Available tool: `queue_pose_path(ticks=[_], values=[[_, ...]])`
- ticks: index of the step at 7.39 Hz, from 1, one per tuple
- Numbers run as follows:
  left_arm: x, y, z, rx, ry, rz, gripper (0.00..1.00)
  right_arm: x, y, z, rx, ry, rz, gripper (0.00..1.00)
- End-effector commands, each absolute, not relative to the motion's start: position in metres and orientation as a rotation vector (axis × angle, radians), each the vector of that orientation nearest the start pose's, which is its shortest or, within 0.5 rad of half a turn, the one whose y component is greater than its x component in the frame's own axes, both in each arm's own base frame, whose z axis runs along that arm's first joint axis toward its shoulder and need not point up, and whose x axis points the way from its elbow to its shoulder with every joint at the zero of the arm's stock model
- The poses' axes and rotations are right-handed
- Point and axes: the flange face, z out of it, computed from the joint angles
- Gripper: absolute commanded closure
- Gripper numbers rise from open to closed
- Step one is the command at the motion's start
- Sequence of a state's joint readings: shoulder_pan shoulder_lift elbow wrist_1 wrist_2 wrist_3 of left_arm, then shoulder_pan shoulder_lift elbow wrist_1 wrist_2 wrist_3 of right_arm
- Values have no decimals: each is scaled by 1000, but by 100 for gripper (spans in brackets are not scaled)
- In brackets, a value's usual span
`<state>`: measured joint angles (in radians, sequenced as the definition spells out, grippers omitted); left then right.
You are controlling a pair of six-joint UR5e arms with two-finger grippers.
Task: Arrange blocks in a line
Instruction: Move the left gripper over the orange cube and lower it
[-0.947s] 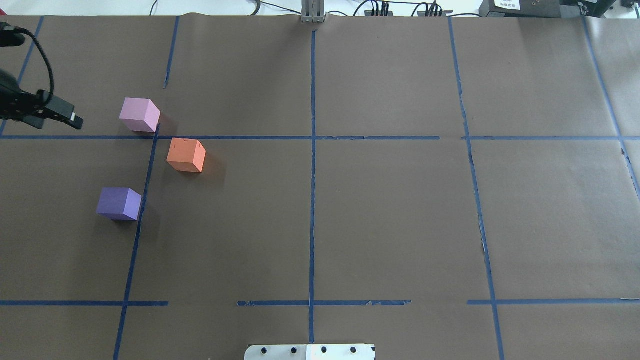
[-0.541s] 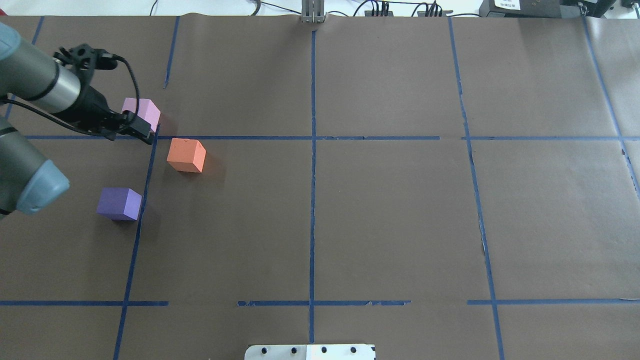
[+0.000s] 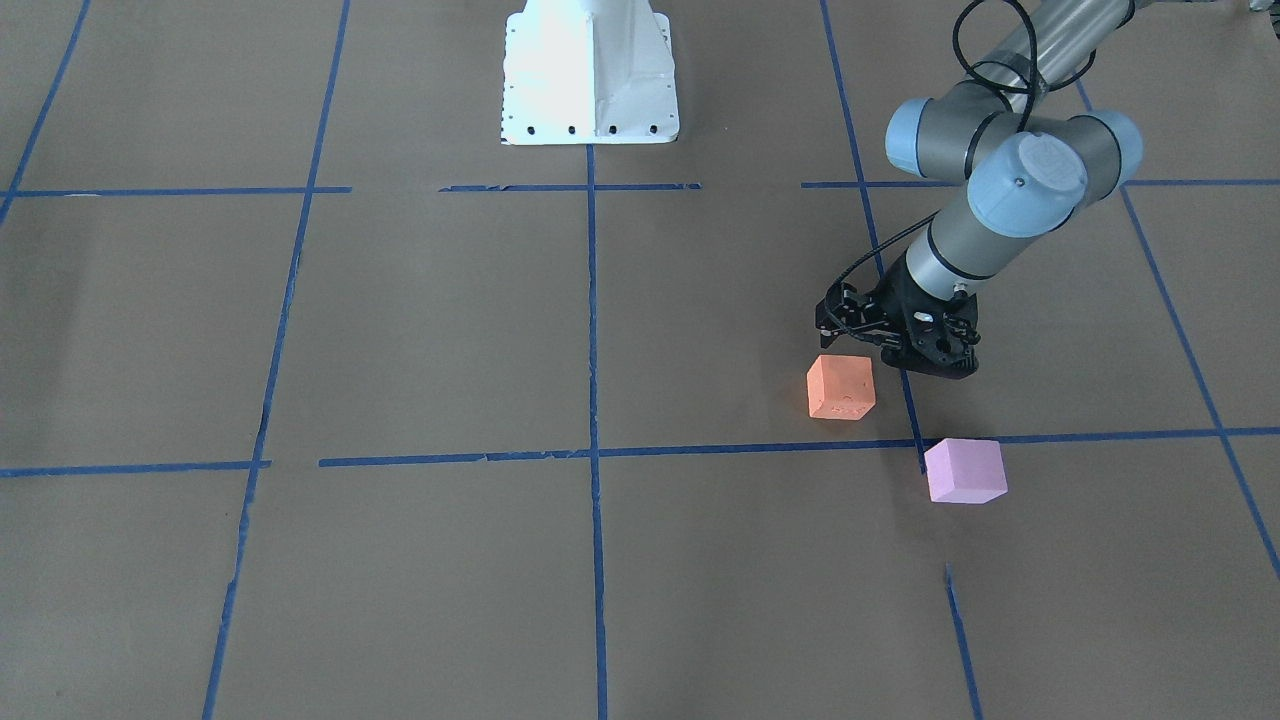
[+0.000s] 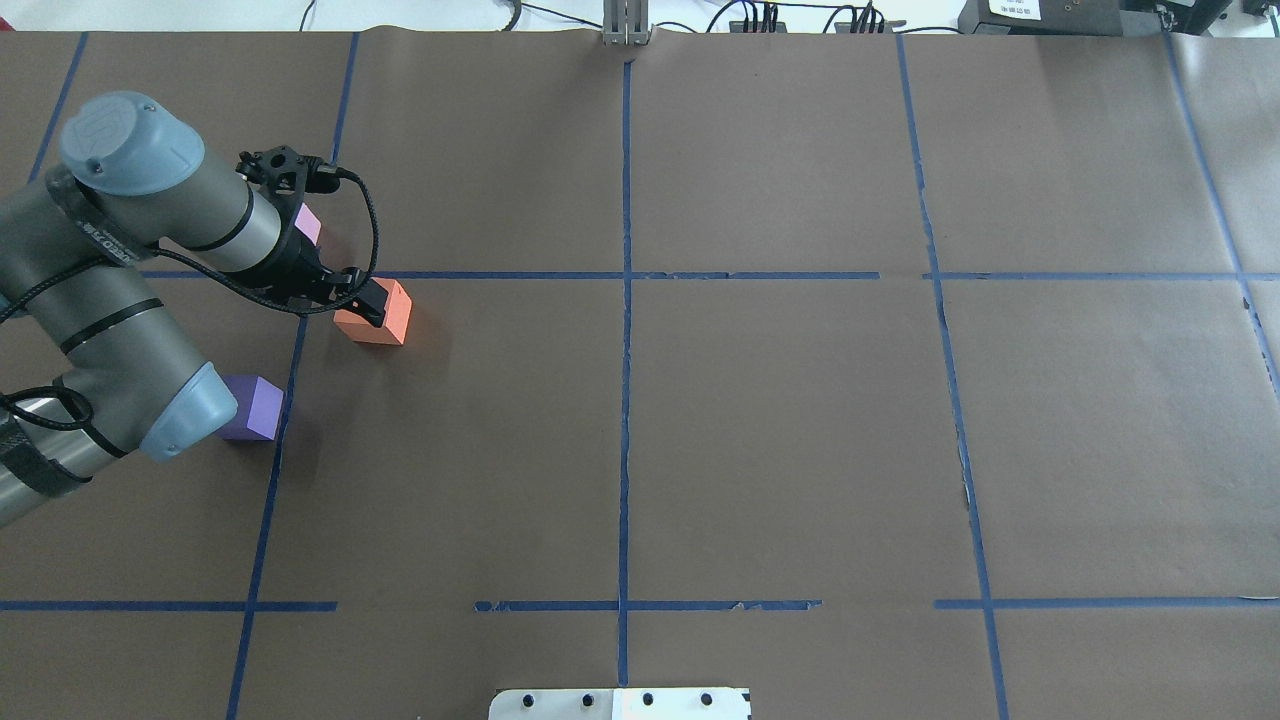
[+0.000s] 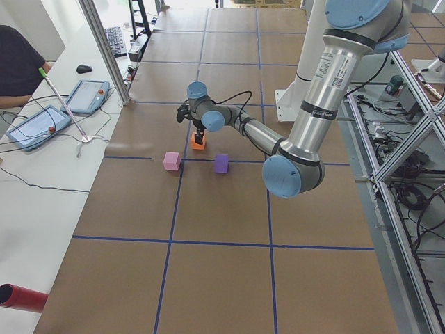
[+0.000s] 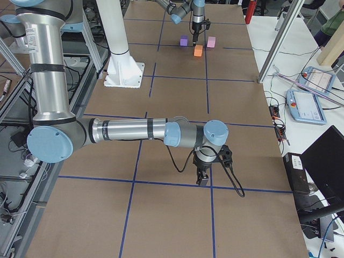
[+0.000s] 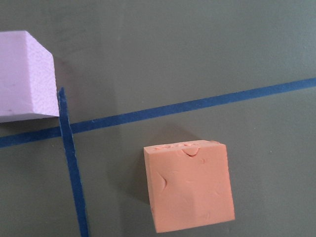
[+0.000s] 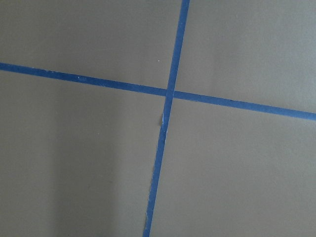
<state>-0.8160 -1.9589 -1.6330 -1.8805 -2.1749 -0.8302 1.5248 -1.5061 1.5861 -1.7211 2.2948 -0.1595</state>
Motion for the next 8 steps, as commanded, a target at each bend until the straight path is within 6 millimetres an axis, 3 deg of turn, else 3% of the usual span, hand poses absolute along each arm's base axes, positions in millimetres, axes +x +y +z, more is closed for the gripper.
queue_pose_path(ticks=[1, 3, 5, 8], values=[[391, -528, 386, 84, 909, 140, 0, 44, -515, 637, -26, -727, -171, 0], [385, -539, 390, 59, 880, 107, 0, 44, -515, 637, -26, -727, -171, 0], [393, -548, 379, 55, 889, 92, 0, 44, -515, 637, -26, -727, -171, 0], [409, -561, 383, 36, 871, 87, 0, 44, -515, 637, -26, -727, -171, 0]])
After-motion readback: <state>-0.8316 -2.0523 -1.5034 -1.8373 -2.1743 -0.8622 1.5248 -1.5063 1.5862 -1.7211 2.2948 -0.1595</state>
